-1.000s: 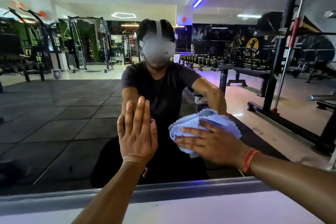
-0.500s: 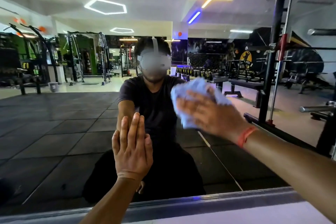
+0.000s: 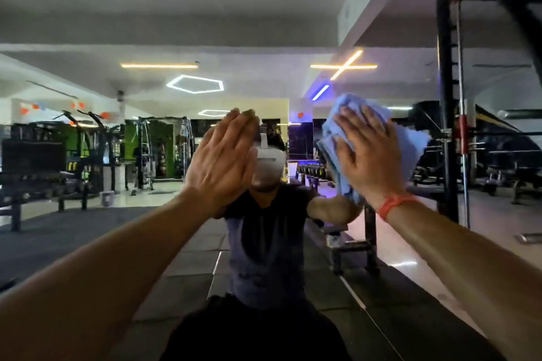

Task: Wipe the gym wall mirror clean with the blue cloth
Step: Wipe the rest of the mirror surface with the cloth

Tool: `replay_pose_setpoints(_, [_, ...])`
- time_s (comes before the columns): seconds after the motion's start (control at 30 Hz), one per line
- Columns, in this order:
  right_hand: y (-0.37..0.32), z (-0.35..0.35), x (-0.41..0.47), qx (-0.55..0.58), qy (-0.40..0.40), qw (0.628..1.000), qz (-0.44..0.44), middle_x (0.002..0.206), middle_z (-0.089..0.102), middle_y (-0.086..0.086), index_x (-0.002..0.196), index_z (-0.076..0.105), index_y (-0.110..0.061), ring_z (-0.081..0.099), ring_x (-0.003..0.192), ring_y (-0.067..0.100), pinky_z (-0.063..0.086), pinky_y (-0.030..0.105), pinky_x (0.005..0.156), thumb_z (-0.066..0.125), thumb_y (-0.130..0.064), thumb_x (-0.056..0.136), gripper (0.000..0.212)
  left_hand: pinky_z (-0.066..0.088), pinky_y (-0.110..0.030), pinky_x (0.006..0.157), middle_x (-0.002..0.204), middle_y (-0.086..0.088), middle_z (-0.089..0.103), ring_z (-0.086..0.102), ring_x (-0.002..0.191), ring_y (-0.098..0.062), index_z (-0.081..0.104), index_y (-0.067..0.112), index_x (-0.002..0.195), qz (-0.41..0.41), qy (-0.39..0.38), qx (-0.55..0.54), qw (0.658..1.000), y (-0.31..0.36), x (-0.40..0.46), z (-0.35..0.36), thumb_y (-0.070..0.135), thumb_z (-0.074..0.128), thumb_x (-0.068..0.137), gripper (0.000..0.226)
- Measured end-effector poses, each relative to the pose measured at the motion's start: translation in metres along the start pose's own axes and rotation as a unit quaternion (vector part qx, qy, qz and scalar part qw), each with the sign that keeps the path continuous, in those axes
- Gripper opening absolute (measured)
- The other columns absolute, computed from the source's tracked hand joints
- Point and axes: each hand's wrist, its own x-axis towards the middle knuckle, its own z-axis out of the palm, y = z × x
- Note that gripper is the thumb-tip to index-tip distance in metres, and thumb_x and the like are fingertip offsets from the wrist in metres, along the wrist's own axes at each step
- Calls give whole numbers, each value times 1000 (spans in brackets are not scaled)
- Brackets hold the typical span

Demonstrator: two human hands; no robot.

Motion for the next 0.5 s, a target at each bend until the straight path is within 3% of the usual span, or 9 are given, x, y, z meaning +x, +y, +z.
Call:
replay_pose_setpoints(0.07, [-29,8,-27,28,-31,999,-21,165,34,3,155,44,-19,25,155,33,25,58,121,34,-37,107,52,32,-45,121,158,-12,42,33,150,-29,42,8,153,23,5,10,1000,-7,24,-3,29,41,103,54])
replay_pose_setpoints(0.1, [-40,9,-41,29,-75,989,-124,168,27,2,158,37,-20,21,156,31,22,56,123,32,-37,108,54,31,-45,121,158,-13,42,33,150,-29,42,7,152,34,5,14,999,-9,34,-5,28,42,103,54])
replay_pose_setpoints(0.17, [-29,-1,-31,7,-142,925,-353,167,29,0,158,36,-22,28,154,26,22,50,123,33,-39,109,52,30,-43,123,158,-13,41,33,149,-29,41,7,153,43,1,20,999,-10,50,-8,28,43,103,54])
replay_pose_setpoints(0.23, [5,-12,13,-58,-133,880,-452,163,37,0,153,45,-26,34,151,23,29,50,120,33,-45,110,49,29,-42,122,158,-12,42,34,149,-28,42,7,153,56,-1,23,998,-11,60,-11,28,43,103,54])
replay_pose_setpoints(0.3, [40,-21,54,-82,-116,926,-349,164,36,-2,155,41,-29,32,152,22,30,50,120,29,-48,109,51,29,-41,122,158,-12,42,35,148,-27,43,7,152,71,-4,29,997,-12,67,-11,27,43,103,53])
replay_pose_setpoints(0.37, [36,-22,60,-30,-53,995,-77,163,38,0,156,37,-25,34,151,26,34,56,117,31,-46,107,54,29,-41,121,158,-11,41,35,149,-27,41,8,153,70,-5,23,997,-15,74,-12,28,42,103,54])
replay_pose_setpoints(0.4, [18,-14,52,12,-13,1000,25,162,39,3,156,39,-20,33,151,30,35,58,116,32,-44,107,55,30,-41,120,159,-10,41,35,149,-26,40,8,153,61,-2,16,998,-16,79,-12,28,42,103,54])
replay_pose_setpoints(0.43, [-6,-5,39,43,-3,997,60,163,37,5,156,39,-17,29,153,32,33,57,117,34,-41,107,55,30,-40,120,159,-9,41,35,148,-25,40,10,153,46,4,6,999,-17,83,-11,28,42,103,54])
replay_pose_setpoints(0.5, [-43,5,14,63,-60,994,-73,166,32,3,158,37,-17,22,156,29,25,53,123,37,-37,107,54,29,-39,119,159,-4,41,35,148,-21,42,14,153,21,21,-11,1000,-20,87,-8,26,43,102,52])
